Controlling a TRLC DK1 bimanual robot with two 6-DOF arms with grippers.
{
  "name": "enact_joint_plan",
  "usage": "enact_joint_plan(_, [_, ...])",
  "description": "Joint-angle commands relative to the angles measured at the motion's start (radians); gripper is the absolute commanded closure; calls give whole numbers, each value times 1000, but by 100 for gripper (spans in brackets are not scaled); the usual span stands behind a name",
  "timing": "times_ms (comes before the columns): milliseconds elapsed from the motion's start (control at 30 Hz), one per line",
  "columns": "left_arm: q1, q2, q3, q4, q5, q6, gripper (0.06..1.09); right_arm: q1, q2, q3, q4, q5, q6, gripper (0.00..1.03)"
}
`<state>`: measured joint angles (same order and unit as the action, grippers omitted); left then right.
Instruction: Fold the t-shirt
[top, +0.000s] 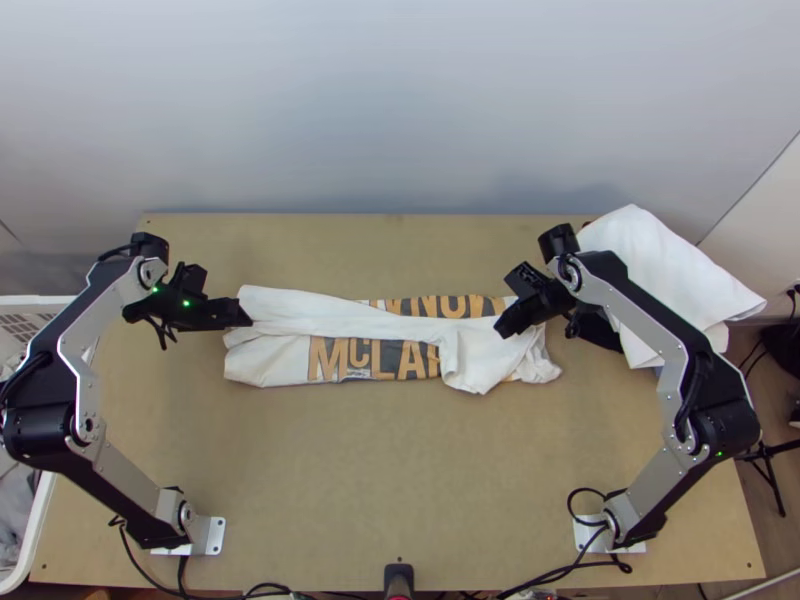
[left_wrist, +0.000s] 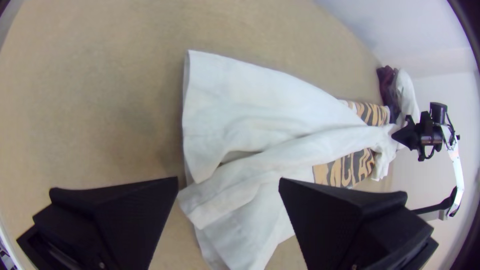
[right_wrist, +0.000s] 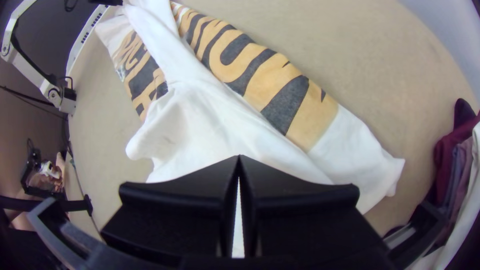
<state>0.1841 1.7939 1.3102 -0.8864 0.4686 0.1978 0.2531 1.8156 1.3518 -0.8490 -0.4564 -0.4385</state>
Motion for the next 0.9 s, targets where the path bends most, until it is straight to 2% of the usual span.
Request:
enact_joint_plan(0, [-3, 35, 0, 41, 1, -23, 11, 2, 22, -3, 16, 1, -2, 100])
enact_joint_plan(433, [-25, 67, -57, 107, 11, -34, 11, 18, 24, -29, 34, 1, 7, 100])
enact_joint_plan(567, [-12, 79, -65, 122, 77, -64, 11, 31, 24, -37, 34, 1, 12, 100])
enact_joint_plan(867, [-23, 88, -92, 133, 125, -70, 11, 43, 47, -52, 62, 4, 20, 100])
